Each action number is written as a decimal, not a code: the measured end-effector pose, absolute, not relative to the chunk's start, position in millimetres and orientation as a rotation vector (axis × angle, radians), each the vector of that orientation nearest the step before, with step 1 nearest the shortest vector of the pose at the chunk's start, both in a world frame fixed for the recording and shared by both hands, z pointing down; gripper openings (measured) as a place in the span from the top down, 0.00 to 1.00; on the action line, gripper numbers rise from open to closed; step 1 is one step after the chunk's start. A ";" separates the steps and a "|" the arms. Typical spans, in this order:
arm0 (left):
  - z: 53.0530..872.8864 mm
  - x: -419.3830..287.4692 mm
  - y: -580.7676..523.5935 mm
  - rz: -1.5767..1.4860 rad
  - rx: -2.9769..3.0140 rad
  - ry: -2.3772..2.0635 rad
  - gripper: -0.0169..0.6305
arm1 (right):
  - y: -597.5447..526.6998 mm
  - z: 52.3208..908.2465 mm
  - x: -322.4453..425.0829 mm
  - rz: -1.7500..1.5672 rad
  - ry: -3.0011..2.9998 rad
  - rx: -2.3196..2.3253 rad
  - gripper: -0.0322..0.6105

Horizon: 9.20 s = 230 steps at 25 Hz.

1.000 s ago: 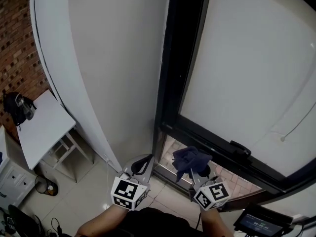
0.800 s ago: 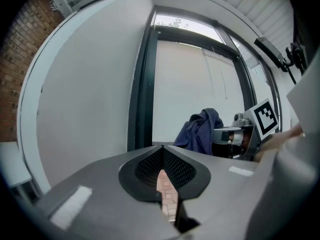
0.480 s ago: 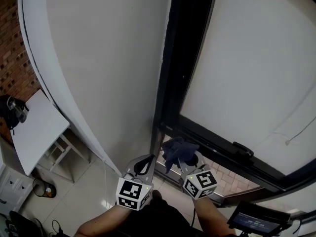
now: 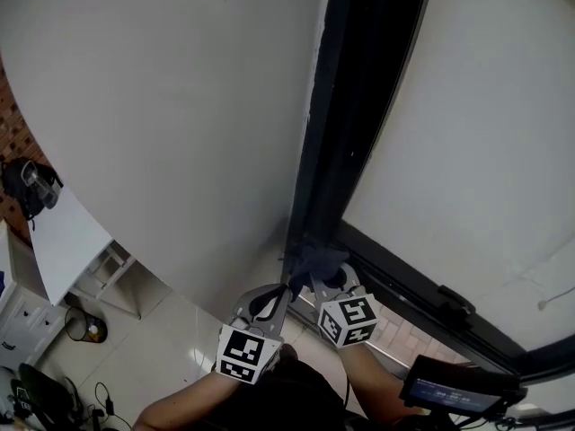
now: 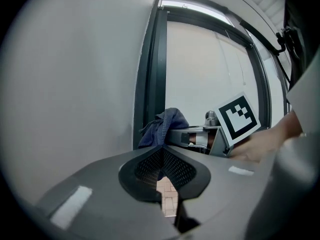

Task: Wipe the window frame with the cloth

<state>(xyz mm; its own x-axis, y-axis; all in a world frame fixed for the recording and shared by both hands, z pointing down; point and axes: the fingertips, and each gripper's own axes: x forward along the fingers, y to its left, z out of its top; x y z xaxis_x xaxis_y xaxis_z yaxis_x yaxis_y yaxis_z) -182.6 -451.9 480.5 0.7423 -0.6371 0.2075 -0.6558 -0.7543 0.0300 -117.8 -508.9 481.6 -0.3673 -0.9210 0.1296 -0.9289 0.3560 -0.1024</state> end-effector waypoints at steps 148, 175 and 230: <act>-77.8 -152.4 -503.7 -0.667 3.191 -1.144 0.98 | -528.9 -183.1 -116.7 -0.995 -2.403 1.993 0.87; -94.5 -168.3 -516.3 -0.758 3.140 -1.236 0.98 | -527.9 -223.6 -131.3 -1.113 -2.230 2.063 0.87; -75.9 -65.5 -448.2 -0.688 3.233 -1.149 0.98 | -406.0 -230.3 -33.1 -1.180 -2.268 2.176 0.87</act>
